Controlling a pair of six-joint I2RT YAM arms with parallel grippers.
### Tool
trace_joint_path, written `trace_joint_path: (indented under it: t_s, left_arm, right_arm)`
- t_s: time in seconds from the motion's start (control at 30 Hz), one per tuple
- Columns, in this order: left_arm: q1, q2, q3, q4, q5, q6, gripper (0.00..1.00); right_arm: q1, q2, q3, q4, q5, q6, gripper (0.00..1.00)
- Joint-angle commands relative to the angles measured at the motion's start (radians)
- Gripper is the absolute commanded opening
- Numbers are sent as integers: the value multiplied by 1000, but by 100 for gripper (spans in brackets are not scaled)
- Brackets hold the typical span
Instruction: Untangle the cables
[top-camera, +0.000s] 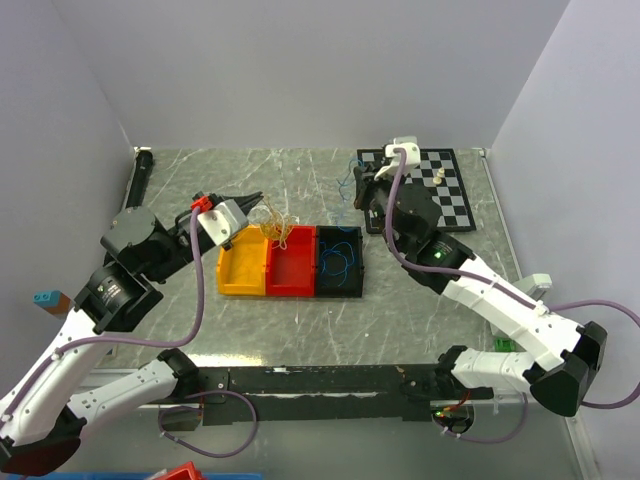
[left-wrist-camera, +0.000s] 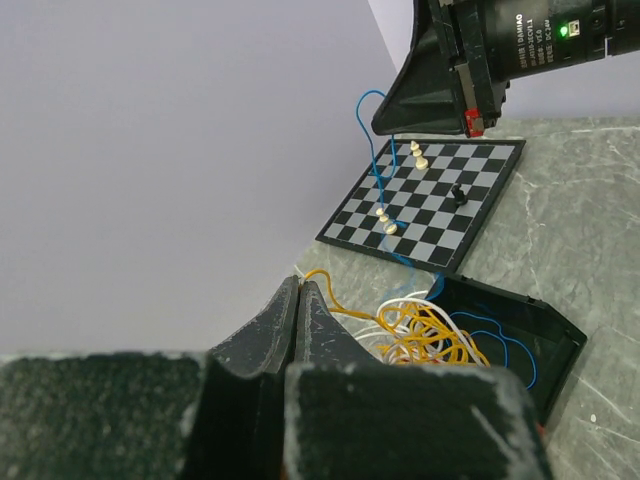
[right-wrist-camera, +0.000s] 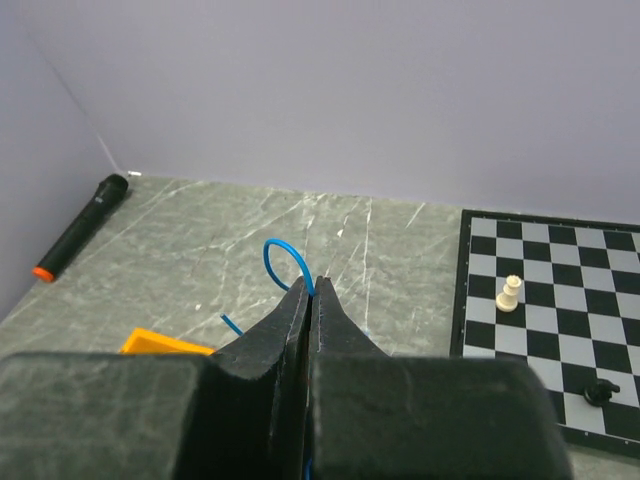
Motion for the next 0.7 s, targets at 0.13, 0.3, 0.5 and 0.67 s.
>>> trace_joint_path:
  t_s: [0.13,0.3,0.5,0.67]
  left_arm:
    - [3,-15,13,16,27,-14,1]
    - [2,-17,16,16,27,-14,1]
    - [3,-7,23,11,28,-10,1]
    - [2,-3,26,17,36,-19,1]
  right_arm:
    - [-15,-45,27,32,-4,10,0]
    - [-17,-76,24,50,-7,-1,0]
    - [-15,-120,39,70,-21,-20,0]
    - [-15,-146,105,90,-30,-67,0]
